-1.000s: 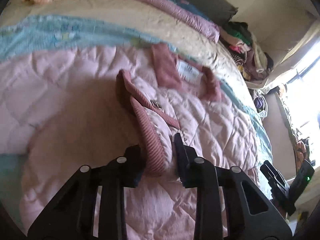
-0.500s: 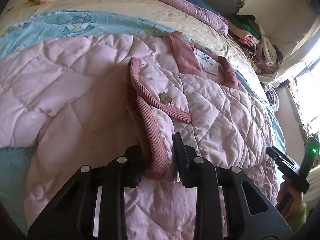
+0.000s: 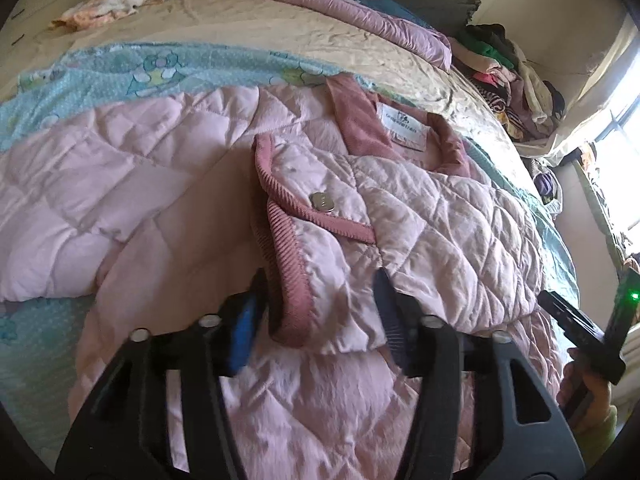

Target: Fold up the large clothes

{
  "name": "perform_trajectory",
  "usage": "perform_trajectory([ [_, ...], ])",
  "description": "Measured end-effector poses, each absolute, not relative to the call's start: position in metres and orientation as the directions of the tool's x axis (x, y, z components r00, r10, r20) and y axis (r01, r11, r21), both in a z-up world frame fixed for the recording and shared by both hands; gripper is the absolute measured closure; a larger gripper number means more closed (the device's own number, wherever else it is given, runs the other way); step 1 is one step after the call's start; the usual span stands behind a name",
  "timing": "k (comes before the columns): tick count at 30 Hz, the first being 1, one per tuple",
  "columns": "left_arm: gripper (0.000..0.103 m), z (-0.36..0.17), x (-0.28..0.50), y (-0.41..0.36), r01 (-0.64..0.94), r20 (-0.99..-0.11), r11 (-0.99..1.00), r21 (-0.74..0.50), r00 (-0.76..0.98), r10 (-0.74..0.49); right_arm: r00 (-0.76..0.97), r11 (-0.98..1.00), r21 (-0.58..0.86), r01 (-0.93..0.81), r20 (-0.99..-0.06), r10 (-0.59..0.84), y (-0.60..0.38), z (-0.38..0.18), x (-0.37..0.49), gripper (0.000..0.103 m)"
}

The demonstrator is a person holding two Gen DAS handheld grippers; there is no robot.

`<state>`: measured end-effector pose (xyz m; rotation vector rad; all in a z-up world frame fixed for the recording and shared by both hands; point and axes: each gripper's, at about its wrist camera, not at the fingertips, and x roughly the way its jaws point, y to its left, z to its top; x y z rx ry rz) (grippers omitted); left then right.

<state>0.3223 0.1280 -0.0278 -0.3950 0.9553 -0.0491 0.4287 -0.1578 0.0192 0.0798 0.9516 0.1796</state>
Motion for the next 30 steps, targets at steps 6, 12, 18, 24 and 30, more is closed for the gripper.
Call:
perform_trajectory([
  [6, 0.009, -0.006, 0.306, 0.135, -0.156, -0.770, 0.928, -0.337, 0.613, -0.177, 0.599, 0.974, 0.179, -0.142, -0.767, 0.228, -0.148, 0.046, 0.409, 0.006],
  [12, 0.009, 0.011, 0.289, 0.149, -0.216, -0.767, 0.924, -0.317, 0.631, -0.116, 0.620, 0.964, 0.180, -0.194, -0.739, 0.263, -0.123, 0.069, 0.394, 0.006],
  [18, 0.009, 0.019, 0.267, 0.170, -0.265, -0.763, 0.911, -0.315, 0.642, -0.077, 0.630, 0.952, 0.184, -0.245, -0.716, 0.301, -0.094, 0.089, 0.380, 0.005],
  [24, 0.009, 0.021, 0.245, 0.195, -0.312, -0.752, 0.892, -0.326, 0.658, -0.045, 0.625, 0.940, 0.160, -0.303, -0.711, 0.322, -0.057, 0.103, 0.370, 0.005],
  [30, 0.009, 0.015, 0.228, 0.225, -0.371, -0.759, 0.868, -0.331, 0.651, -0.011, 0.614, 0.915, 0.148, -0.375, -0.699, 0.365, -0.018, 0.113, 0.361, 0.005],
])
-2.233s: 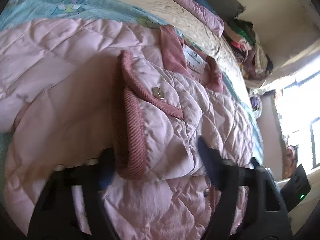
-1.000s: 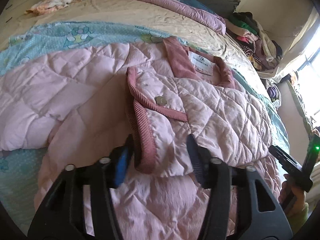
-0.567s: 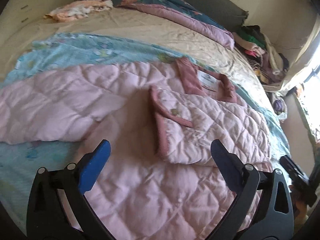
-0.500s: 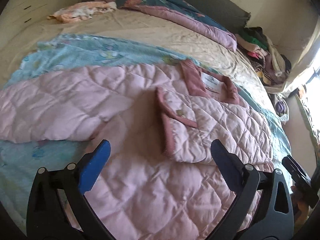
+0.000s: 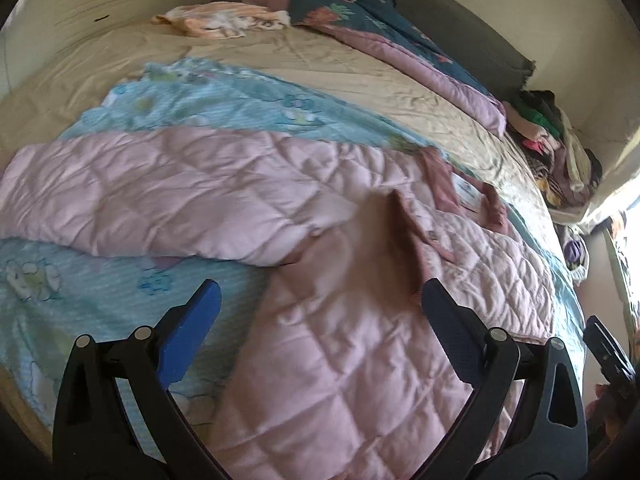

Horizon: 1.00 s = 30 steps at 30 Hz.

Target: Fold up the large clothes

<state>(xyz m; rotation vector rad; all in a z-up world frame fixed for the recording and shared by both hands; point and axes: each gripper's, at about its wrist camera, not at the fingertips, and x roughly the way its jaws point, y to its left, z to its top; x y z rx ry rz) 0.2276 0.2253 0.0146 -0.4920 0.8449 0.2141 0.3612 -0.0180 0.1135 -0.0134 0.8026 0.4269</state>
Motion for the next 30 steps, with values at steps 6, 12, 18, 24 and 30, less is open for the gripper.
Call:
perform_trajectory([
  [6, 0.009, 0.007, 0.212, 0.254, -0.419, -0.766, 0.846, -0.329, 0.642, 0.020, 0.601, 0.892, 0.130, -0.433, -0.695, 0.394, 0.023, 0.119, 0.353, 0.005],
  [12, 0.009, -0.001, 0.202, 0.273, -0.447, -0.774, 0.832, -0.329, 0.633, 0.034, 0.587, 0.868, 0.122, -0.481, -0.692, 0.422, 0.056, 0.124, 0.348, 0.005],
  [18, 0.009, -0.009, 0.192, 0.293, -0.484, -0.781, 0.811, -0.328, 0.622, 0.055, 0.562, 0.844, 0.116, -0.523, -0.698, 0.444, 0.087, 0.122, 0.345, 0.005],
  [24, 0.009, -0.017, 0.182, 0.318, -0.526, -0.786, 0.784, -0.331, 0.613, 0.080, 0.537, 0.819, 0.116, -0.561, -0.702, 0.468, 0.117, 0.117, 0.340, 0.005],
  [30, 0.009, -0.026, 0.174, 0.341, -0.563, -0.790, 0.754, -0.337, 0.605, 0.098, 0.514, 0.799, 0.109, -0.591, -0.712, 0.478, 0.143, 0.110, 0.338, 0.005],
])
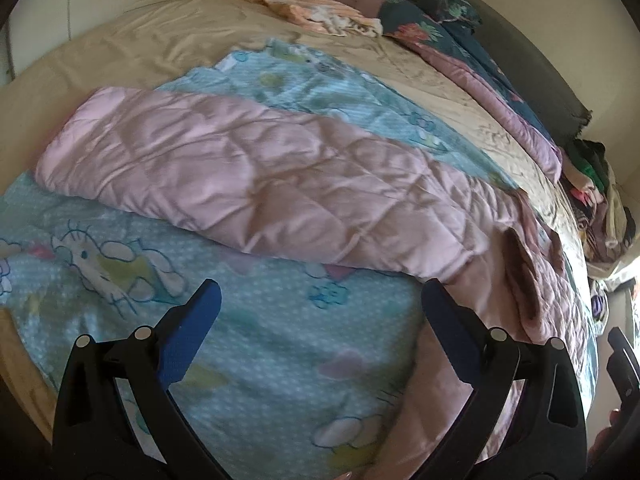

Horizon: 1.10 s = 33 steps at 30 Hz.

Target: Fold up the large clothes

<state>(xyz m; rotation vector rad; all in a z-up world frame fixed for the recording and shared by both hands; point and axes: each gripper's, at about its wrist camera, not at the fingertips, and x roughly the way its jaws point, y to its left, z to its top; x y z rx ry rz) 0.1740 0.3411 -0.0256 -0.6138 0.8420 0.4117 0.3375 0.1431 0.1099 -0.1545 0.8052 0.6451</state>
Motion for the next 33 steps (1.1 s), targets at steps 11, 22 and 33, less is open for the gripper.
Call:
perform_trajectory([
  [11, 0.009, -0.053, 0.171, 0.388, -0.632, -0.800, 0.680, -0.371, 0.590, 0.111, 0.478, 0.783, 0.115, -0.611, -0.735, 0.481, 0.167, 0.090, 0.341, 0.005],
  [22, 0.009, -0.073, 0.171, 0.439, -0.696, -0.792, 0.577, -0.427, 0.596, 0.132, 0.461, 0.799, 0.136, -0.586, -0.755, 0.466, 0.165, 0.070, 0.356, 0.005],
  [33, 0.016, -0.071, 0.166, 0.484, -0.725, -0.736, 0.422, -0.545, 0.654, 0.174, 0.478, 0.819, 0.142, -0.556, -0.751, 0.455, 0.143, 0.070, 0.368, 0.005],
])
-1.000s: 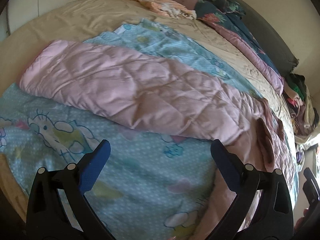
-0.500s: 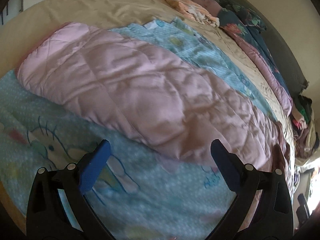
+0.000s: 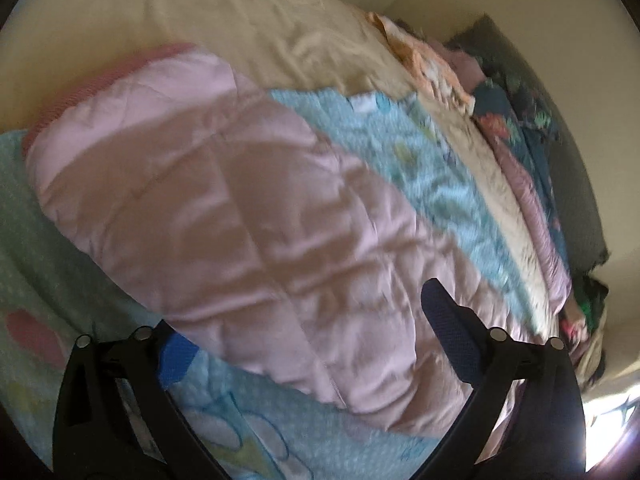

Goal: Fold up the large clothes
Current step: 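Grasp the jacket side edge with the left tool and lift it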

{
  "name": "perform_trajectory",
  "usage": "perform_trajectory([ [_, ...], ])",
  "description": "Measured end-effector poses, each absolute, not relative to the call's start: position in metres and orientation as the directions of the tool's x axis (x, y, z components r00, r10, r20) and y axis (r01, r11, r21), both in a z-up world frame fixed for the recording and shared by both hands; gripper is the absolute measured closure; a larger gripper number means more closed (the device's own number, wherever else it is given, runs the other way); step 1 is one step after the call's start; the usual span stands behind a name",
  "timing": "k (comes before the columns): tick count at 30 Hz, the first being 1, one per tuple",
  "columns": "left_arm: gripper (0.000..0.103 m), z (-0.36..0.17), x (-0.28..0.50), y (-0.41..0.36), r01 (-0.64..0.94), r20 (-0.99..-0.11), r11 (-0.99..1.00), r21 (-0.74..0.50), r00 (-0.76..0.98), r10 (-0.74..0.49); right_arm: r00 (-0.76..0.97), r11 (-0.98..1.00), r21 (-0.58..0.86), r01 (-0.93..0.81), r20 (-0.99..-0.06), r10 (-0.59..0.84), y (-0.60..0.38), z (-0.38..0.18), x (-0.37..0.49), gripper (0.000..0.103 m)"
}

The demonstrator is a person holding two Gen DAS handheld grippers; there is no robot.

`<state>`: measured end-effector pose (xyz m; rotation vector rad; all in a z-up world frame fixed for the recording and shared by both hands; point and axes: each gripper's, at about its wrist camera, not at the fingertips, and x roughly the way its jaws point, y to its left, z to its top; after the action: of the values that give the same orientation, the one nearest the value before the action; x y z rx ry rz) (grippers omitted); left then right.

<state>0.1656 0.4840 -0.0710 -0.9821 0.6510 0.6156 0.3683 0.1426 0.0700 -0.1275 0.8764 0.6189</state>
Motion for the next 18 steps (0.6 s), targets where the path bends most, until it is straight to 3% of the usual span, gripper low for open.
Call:
perform_trajectory([
  [1, 0.032, -0.070, 0.165, 0.486, -0.729, -0.734, 0.414, -0.545, 0.654, 0.186, 0.485, 0.824, 0.144, -0.548, -0.748, 0.453, 0.138, 0.072, 0.369, 0.005],
  [2, 0.055, -0.068, 0.163, 0.488, -0.734, -0.732, 0.406, -0.544, 0.652, 0.199, 0.491, 0.828, 0.143, -0.543, -0.745, 0.451, 0.136, 0.073, 0.370, 0.005],
  [4, 0.074, -0.063, 0.158, 0.490, -0.725, -0.713, 0.399, -0.561, 0.668, 0.212, 0.504, 0.832, 0.135, -0.539, -0.739, 0.447, 0.127, 0.078, 0.370, 0.005],
  [5, 0.079, -0.059, 0.157, 0.490, -0.719, -0.704, 0.399, -0.569, 0.677, 0.216, 0.509, 0.833, 0.131, -0.538, -0.737, 0.444, 0.125, 0.080, 0.369, 0.005],
  [7, 0.083, -0.047, 0.154, 0.488, -0.707, -0.681, 0.405, -0.579, 0.693, 0.237, 0.527, 0.838, 0.116, -0.533, -0.729, 0.436, 0.115, 0.085, 0.368, 0.005],
  [18, 0.085, 0.052, 0.158, 0.432, -0.584, -0.514, 0.555, -0.593, 0.805, 0.298, 0.579, 0.858, 0.152, -0.491, -0.679, 0.452, 0.072, 0.113, 0.353, 0.005],
])
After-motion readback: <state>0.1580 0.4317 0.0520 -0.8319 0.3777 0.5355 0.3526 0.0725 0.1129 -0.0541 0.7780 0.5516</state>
